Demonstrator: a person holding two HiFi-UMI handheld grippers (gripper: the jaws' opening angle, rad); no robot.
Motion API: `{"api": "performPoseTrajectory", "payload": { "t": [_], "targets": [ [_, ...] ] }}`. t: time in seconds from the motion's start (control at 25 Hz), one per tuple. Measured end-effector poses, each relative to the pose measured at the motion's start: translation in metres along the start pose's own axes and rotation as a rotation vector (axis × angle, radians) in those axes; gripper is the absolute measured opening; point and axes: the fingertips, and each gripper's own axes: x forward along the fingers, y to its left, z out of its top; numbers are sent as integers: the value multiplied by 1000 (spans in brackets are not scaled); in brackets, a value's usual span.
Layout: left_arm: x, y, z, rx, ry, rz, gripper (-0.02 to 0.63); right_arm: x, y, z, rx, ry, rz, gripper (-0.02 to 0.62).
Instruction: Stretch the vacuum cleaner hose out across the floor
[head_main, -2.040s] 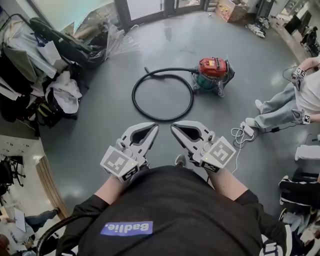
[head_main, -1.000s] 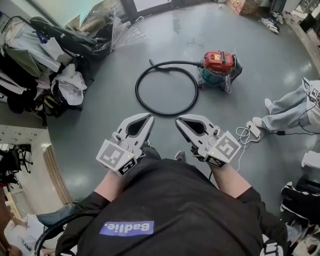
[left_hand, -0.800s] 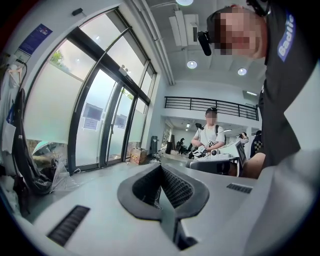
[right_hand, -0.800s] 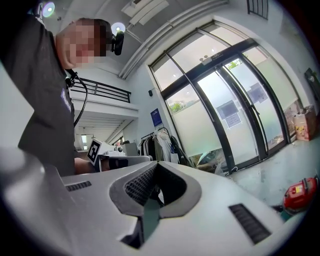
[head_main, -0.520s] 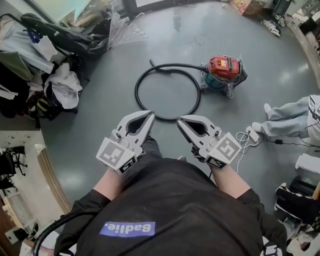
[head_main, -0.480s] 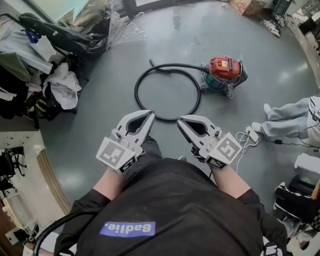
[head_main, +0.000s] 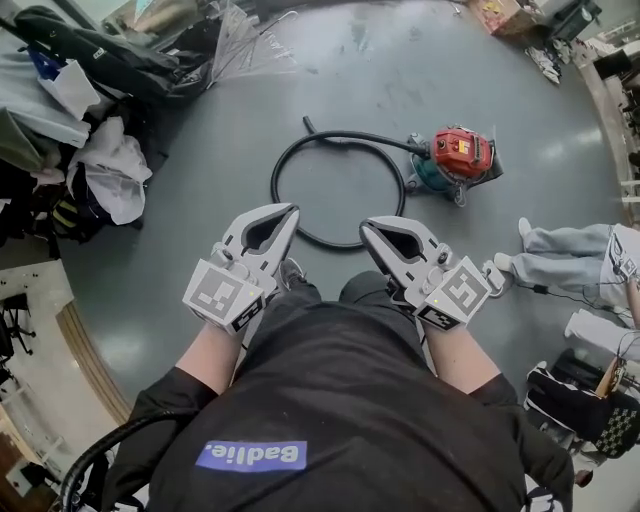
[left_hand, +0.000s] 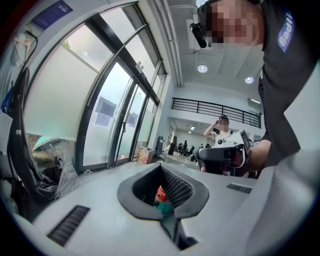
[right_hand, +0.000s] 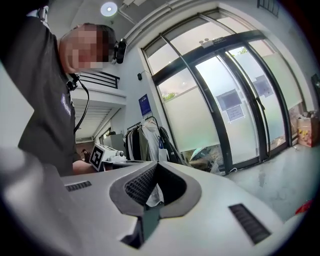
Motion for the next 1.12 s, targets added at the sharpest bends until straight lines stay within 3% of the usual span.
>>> {"api": "performPoseTrajectory", "payload": {
  "t": [0.32,0.48,0.68,0.92,1.12],
  "targets": [
    [4,60,18,-23,-17,56,-2,65,-31,17,-15,49,69,-3],
    [17,94,28,1,-12,122,-2,98,-62,27,-27,50,152,-3],
    [79,132,30,32,18,231,-2,125,-141,27,-33,59,275,-3],
    [175,182,15,-33,73,329,-2,156,-252,25,11,112,377,-3],
    [213,225,-5,-75,107,382,-2,186,-315,8,21,177,411,-3]
  ]
}}
